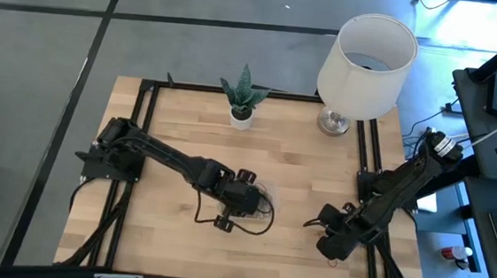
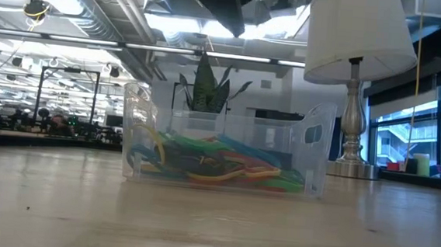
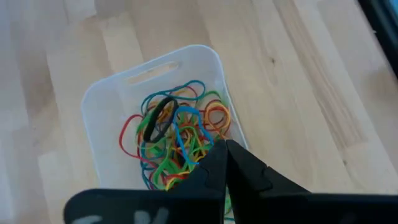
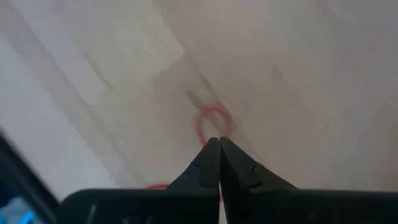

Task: Pick and place rubber bands into bin
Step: Put the red rubber band into the transparent bin

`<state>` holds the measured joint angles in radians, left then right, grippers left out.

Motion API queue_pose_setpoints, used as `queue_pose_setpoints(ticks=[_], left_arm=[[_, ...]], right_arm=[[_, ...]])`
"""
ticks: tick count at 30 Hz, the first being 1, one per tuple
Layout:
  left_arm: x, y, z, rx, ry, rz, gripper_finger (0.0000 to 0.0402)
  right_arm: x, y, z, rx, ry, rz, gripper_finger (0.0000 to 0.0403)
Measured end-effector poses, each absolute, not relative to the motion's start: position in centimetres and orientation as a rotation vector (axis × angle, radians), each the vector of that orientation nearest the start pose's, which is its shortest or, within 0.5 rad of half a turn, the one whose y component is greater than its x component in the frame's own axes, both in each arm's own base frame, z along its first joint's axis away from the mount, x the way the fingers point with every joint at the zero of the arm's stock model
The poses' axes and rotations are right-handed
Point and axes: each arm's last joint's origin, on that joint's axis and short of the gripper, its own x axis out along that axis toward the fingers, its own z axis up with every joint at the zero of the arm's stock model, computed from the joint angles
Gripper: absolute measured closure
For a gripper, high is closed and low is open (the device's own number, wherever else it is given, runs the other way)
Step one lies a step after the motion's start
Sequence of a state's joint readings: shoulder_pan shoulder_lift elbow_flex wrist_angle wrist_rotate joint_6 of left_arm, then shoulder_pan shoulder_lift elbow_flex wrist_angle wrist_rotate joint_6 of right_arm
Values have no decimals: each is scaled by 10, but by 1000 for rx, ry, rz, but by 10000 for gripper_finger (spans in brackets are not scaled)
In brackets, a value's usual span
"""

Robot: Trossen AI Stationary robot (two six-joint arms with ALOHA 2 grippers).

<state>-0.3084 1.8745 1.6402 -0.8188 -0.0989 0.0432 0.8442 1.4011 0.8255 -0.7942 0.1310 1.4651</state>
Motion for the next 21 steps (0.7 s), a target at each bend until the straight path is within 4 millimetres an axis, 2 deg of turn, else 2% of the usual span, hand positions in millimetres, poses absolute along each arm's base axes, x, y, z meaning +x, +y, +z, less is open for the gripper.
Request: queue_pose_setpoints(ticks=[4,8,15,21], left_arm=[[382,-106,274,256,1029,-251,400],[368,-89,270,216,1011,-250,400],[313,-64,266,81,847,-177,401],[258,-50,264,9,730,-72,400]], right_arm=[[161,170,178,563,1394,-433,391],[166,170,167,556,1426,-467,362],[173,176,150,540,1447,-487,314],[175,179,135,504,1489,-523,308]])
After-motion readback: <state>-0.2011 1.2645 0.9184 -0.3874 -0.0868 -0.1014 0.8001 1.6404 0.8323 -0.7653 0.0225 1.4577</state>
